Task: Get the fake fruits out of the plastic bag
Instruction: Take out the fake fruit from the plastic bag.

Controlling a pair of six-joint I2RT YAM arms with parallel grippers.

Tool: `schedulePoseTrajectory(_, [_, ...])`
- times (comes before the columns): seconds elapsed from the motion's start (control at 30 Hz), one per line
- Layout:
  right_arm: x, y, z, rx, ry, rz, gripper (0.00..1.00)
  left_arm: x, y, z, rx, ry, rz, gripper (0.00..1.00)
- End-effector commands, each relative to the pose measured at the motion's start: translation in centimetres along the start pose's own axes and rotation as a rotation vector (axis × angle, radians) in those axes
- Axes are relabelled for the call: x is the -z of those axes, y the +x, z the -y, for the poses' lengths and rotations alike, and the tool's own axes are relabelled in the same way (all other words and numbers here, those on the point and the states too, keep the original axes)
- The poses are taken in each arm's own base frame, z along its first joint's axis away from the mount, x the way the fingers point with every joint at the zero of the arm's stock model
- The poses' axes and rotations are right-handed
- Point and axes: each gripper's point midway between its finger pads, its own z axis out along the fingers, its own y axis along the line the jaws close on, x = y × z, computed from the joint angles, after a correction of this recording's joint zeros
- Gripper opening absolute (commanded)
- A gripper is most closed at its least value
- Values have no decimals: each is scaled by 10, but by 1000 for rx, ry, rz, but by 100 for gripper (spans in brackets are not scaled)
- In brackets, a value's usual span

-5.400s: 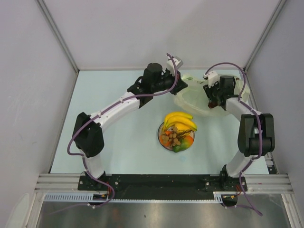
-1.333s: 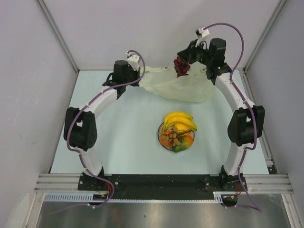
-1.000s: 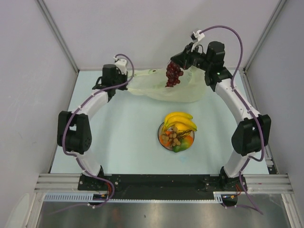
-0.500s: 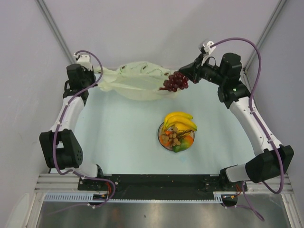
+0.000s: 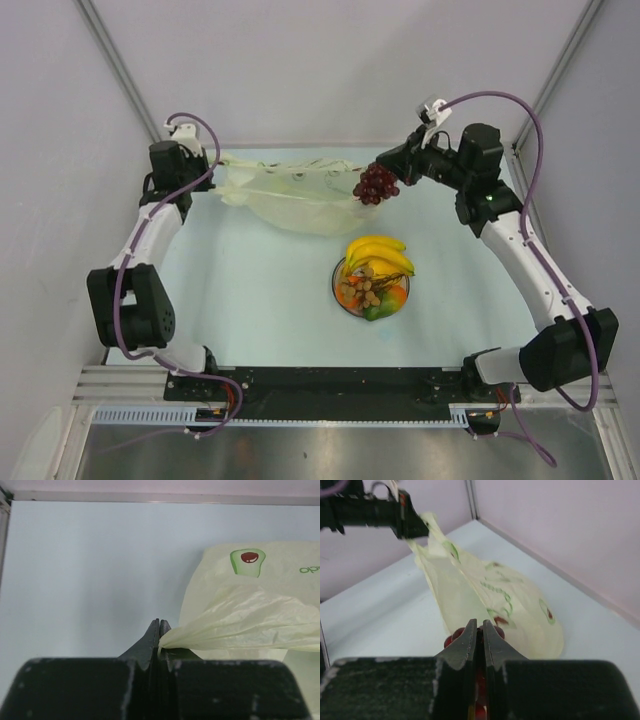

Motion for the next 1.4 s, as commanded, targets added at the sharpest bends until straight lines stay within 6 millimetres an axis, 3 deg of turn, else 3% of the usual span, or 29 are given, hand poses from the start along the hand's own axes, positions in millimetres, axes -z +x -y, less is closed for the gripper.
schedulePoseTrajectory(0.0, [-19, -92, -25, 82, -106, 252, 0, -5, -19, 38, 24, 125, 36, 0])
schedulePoseTrajectory(0.03, [-37, -84, -28, 50, -135, 237, 0, -5, -23, 48, 17, 153, 43, 0])
schedulePoseTrajectory(0.1, [-48, -103, -37, 10, -174, 287, 0, -4, -24, 71, 9, 201, 40, 0])
schedulePoseTrajectory(0.13, [-68, -91, -40, -27, -199, 263, 0, -2, -28, 86, 3, 238, 48, 0])
schedulePoseTrajectory(0.2, [-80, -102, -50, -28, -239, 279, 0, 4, -37, 101, 10, 282, 68, 0])
schedulePoseTrajectory(0.27, [-101, -91, -60, -40, -272, 259, 0, 13, -47, 115, 9, 323, 90, 0])
schedulePoseTrajectory(0.33, [-109, -95, -65, -39, -288, 271, 0, 20, -55, 120, 24, 336, 108, 0])
schedulePoseTrajectory(0.6, [-150, -63, -69, -59, -291, 219, 0, 33, -60, 122, 50, 334, 125, 0])
schedulePoseTrajectory(0.7, [-156, -70, -67, -63, -287, 250, 0, 35, -61, 124, 58, 346, 128, 0])
schedulePoseTrajectory(0.8, [-159, -90, -77, -28, -314, 301, 0, 31, -57, 122, 61, 332, 117, 0])
schedulePoseTrajectory(0.97, [-148, -138, -92, -5, -345, 401, 0, 19, -53, 102, 24, 231, 112, 0])
schedulePoseTrajectory(1.07, [-132, -170, -108, -10, -379, 463, 0, 10, -53, 80, 23, 132, 117, 0])
schedulePoseTrajectory(1.2, [-105, -192, -134, 9, -455, 494, 0, -5, -61, 36, 56, 14, 130, 0])
schedulePoseTrajectory(1.27, [-89, -200, -142, 11, -472, 498, 0, -4, -72, -1, 75, -87, 160, 0])
schedulePoseTrajectory(1.33, [-85, -191, -142, 0, -472, 473, 0, 0, -86, -36, 81, -200, 191, 0])
schedulePoseTrajectory(1.37, [-71, -200, -149, 16, -480, 490, 0, 2, -93, -46, 76, -230, 208, 0])
